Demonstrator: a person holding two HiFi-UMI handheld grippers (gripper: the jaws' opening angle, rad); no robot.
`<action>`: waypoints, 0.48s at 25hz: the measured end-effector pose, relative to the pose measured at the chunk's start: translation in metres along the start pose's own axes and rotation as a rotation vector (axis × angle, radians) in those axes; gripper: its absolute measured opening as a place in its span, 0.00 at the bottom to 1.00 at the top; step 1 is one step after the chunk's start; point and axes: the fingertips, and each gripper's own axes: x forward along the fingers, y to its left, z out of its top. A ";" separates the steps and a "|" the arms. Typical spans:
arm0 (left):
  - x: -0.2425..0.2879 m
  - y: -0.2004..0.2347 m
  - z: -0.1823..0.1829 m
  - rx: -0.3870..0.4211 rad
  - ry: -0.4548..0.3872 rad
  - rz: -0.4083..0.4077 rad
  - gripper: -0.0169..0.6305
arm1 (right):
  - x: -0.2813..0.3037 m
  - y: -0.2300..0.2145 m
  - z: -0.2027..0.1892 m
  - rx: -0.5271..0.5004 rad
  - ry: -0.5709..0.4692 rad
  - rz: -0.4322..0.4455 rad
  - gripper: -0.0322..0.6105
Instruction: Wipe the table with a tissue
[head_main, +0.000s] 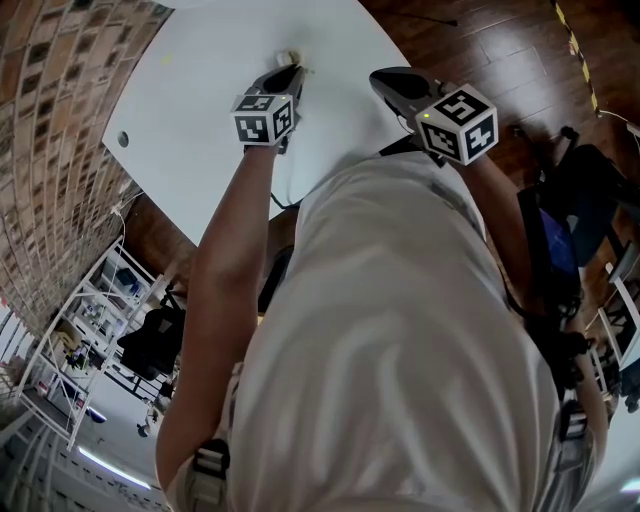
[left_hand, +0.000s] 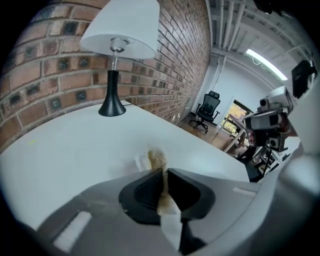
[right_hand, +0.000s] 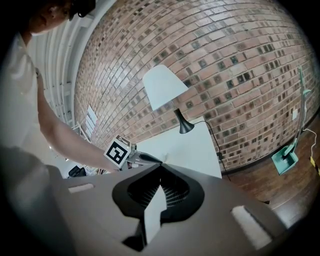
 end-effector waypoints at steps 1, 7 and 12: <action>0.001 -0.002 0.000 0.014 -0.001 0.005 0.09 | 0.000 -0.001 0.000 0.000 -0.001 -0.001 0.06; 0.002 -0.007 -0.002 0.068 -0.003 0.013 0.08 | -0.003 -0.002 -0.001 0.003 -0.005 -0.009 0.06; 0.003 -0.019 -0.005 0.072 0.014 -0.036 0.08 | -0.003 -0.001 0.000 0.005 -0.010 -0.009 0.06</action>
